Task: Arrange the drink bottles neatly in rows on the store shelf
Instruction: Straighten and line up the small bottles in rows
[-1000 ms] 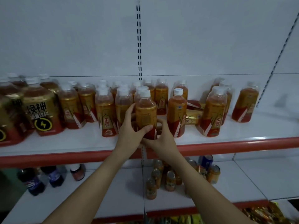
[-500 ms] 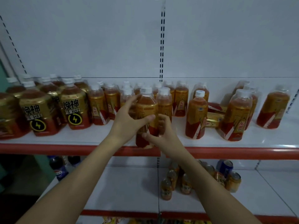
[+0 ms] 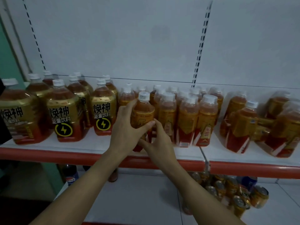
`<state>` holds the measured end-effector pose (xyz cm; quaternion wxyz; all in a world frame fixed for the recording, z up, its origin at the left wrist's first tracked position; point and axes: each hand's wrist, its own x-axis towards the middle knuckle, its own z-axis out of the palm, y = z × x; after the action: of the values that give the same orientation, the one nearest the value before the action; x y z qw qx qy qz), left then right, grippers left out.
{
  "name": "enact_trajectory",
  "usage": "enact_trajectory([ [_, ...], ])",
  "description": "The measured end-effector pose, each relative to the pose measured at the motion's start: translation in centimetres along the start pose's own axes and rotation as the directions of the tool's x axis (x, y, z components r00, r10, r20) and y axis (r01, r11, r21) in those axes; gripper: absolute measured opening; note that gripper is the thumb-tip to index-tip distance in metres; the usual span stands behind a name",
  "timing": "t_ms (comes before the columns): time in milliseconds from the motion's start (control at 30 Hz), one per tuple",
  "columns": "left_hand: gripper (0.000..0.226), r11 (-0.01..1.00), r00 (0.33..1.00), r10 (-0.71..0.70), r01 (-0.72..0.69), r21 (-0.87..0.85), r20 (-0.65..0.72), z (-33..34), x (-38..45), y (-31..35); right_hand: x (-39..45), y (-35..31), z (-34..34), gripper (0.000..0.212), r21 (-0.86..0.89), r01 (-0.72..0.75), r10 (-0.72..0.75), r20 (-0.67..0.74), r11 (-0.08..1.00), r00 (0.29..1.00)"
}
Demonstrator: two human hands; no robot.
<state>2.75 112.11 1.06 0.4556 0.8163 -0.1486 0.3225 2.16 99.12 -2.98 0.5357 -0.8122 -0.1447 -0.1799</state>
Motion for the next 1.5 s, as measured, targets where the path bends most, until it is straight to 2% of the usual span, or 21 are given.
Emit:
enact_trajectory([
  [167, 0.076, 0.999, 0.998, -0.049, 0.050, -0.019, 0.028, -1.9, 2.0, -4.9, 3.1, 0.4, 5.3, 0.072, -0.010, -0.021, 0.021, 0.011, 1.000, 1.000],
  [300, 0.078, 0.997, 0.996, -0.062, 0.064, -0.036, 0.057, -2.4, 3.2, -8.1, 5.3, 1.1, 8.4, 0.068, -0.090, -0.027, 0.022, -0.052, 0.996, 0.998],
  [433, 0.083, 0.996, 0.998, 0.015, -0.020, 0.085, 0.059, -1.6, 3.8, -8.9, 6.3, 1.8, 9.4, 0.053, -0.076, 0.012, -0.020, -0.110, 0.997, 0.994],
  [567, 0.086, 0.959, 0.992, 0.121, -0.111, 0.262, -0.024, -0.5, 3.0, -9.4, 6.3, 2.6, 9.4, 0.050, -0.110, 0.026, -0.042, -0.137, 0.994, 0.990],
  [700, 0.090, 0.966, 0.993, 0.115, -0.109, 0.233, -0.013, -0.4, 3.0, -9.8, 6.2, 3.0, 9.0, 0.053, -0.210, -0.013, -0.019, -0.151, 0.978, 0.988],
  [833, 0.090, 0.949, 0.992, 0.108, -0.083, 0.304, -0.067, -0.2, 2.7, -8.9, 5.9, 2.8, 8.1, 0.062, -0.228, -0.045, 0.026, -0.086, 0.973, 0.996],
  [933, 0.080, 0.913, 0.964, 0.223, -0.155, 0.376, -0.144, 0.2, 2.7, -7.5, 5.0, 1.9, 6.3, 0.066, -0.143, -0.082, 0.080, -0.018, 0.986, 0.997],
  [1000, 0.067, 0.891, 0.927, 0.331, -0.247, 0.380, -0.174, 0.8, 2.7, -5.9, 4.1, 1.2, 4.4, 0.054, -0.087, -0.050, 0.047, -0.033, 0.995, 0.998],
  [1133, 0.050, 0.885, 0.886, 0.437, -0.392, 0.251, -0.154, 3.6, 2.6, -2.2, 3.1, -0.3, -1.2, 0.020, -0.013, 0.091, -0.091, -0.189, 0.996, 0.978],
  [1200, 0.045, 0.882, 0.882, 0.457, -0.434, 0.185, -0.113, 5.5, 2.4, -0.3, 2.8, -0.5, -4.9, 0.014, -0.013, 0.152, -0.150, -0.276, 0.988, 0.949],
  [1300, 0.043, 0.873, 0.886, 0.463, -0.453, 0.179, -0.015, 8.7, 2.1, 2.9, 2.7, 0.4, -10.7, 0.017, -0.024, 0.212, -0.205, -0.390, 0.977, 0.898],
  [1367, 0.045, 0.880, 0.899, 0.434, -0.435, 0.191, 0.050, 10.7, 2.6, 5.4, 2.6, 1.6, -14.1, 0.018, -0.028, 0.203, -0.194, -0.438, 0.979, 0.878],
  [1433, 0.048, 0.871, 0.903, 0.418, -0.431, 0.236, 0.104, 12.6, 3.7, 8.1, 2.1, 3.2, -16.4, 0.022, -0.051, 0.160, -0.166, -0.458, 0.986, 0.873],
  [1500, 0.053, 0.825, 0.894, 0.419, -0.448, 0.344, 0.157, 14.2, 5.1, 10.2, 1.4, 5.3, -17.2, 0.035, -0.096, 0.118, -0.148, -0.436, 0.988, 0.888],
])
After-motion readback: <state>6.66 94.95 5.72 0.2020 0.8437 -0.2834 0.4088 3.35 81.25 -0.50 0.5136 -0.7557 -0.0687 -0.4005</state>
